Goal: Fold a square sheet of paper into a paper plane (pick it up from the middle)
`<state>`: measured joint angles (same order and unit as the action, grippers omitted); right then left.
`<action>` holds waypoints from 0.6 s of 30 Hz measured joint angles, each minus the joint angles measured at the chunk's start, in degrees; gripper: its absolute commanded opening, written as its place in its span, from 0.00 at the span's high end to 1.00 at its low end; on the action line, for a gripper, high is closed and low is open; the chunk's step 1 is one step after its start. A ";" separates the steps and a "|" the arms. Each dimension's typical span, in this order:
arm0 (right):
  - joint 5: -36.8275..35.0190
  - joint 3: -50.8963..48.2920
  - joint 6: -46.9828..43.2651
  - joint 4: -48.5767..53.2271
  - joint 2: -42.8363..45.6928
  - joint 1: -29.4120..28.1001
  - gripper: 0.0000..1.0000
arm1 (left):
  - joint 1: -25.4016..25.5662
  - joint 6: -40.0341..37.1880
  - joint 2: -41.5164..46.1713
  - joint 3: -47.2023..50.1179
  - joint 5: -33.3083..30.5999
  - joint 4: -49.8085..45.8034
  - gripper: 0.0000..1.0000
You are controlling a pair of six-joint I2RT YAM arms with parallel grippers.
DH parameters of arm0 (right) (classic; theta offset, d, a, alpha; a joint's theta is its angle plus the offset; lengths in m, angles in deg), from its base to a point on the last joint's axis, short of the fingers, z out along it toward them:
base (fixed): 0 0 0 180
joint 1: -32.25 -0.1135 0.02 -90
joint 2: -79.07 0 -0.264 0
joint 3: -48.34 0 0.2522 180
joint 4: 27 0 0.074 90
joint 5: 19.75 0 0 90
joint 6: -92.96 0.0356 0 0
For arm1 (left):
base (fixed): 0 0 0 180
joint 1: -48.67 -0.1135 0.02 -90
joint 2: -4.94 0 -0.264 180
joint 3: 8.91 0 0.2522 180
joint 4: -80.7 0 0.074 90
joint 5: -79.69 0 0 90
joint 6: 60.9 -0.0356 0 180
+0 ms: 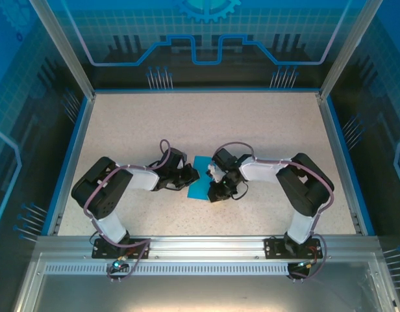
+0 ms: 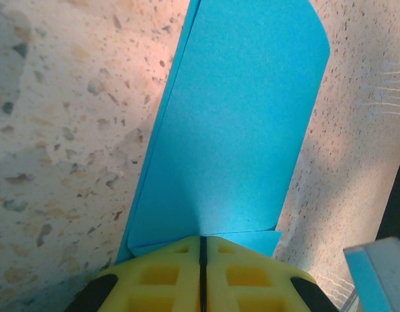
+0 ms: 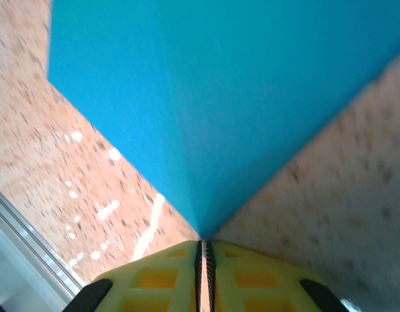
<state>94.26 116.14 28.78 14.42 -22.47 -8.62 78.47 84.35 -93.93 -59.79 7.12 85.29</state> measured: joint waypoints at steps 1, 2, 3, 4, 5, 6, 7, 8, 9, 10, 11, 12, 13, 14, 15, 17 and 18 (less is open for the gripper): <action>-0.07 -0.07 0.02 1.01 0.50 0.00 0.85 | 0.00 0.00 0.00 -0.07 0.00 -0.02 0.87; -0.31 -0.04 0.04 1.57 1.18 0.02 0.85 | 0.00 0.00 -0.02 -0.15 0.00 -0.04 0.86; -0.72 0.02 0.04 1.77 1.81 0.04 0.84 | 0.00 0.13 -0.04 -0.26 0.00 -0.15 0.83; -1.22 0.24 0.07 1.92 2.51 0.15 0.84 | 0.00 0.26 -0.04 -0.46 0.02 -0.24 0.81; -1.79 0.81 0.13 1.92 3.19 0.44 0.84 | 0.00 0.35 -0.04 -0.72 0.22 -0.37 0.77; -2.34 1.40 0.31 1.68 3.56 0.81 0.84 | 0.00 0.48 -0.02 -1.01 0.39 -0.52 0.75; -2.91 2.21 0.57 1.31 3.80 1.33 0.83 | 0.00 0.72 0.04 -1.29 0.44 -0.74 0.73; -3.56 3.21 0.85 0.76 3.80 2.12 0.83 | 0.07 0.85 0.17 -1.64 0.44 -1.29 0.71; -4.15 4.00 1.09 0.22 3.72 2.80 0.83 | 0.15 1.11 0.37 -1.86 0.42 -1.75 0.69; -4.59 4.98 1.29 -0.20 3.52 3.54 0.83 | 0.15 1.31 0.87 -2.05 0.39 -2.34 0.68; -5.07 6.10 1.44 -0.59 3.13 4.24 0.83 | 0.15 1.44 1.64 -2.14 0.37 -2.99 0.67; -5.44 7.17 1.62 -0.98 2.54 4.76 0.82 | 0.15 1.66 2.27 -2.21 0.37 -3.34 0.66; -5.81 8.35 1.64 -1.49 1.66 5.25 0.82 | 0.15 1.79 3.21 -2.34 0.37 -3.91 0.64; -6.03 9.55 1.68 -1.97 0.52 5.55 0.82 | 0.15 1.86 4.11 -2.43 0.35 -4.33 0.63; -6.08 10.34 1.66 -2.23 -0.35 5.66 0.82 | 0.15 1.88 4.83 -2.47 0.28 -4.55 0.63; -6.05 11.82 1.64 -2.43 -2.47 5.68 0.82 | 0.15 2.14 6.49 -2.47 -0.09 -4.83 0.63; -5.99 12.26 1.64 -2.47 -3.28 5.66 0.82 | 0.15 2.38 6.95 -2.47 -0.20 -4.96 0.63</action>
<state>88.27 128.40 30.42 11.95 -25.74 -2.95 78.63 86.73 -86.98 -62.26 6.92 80.33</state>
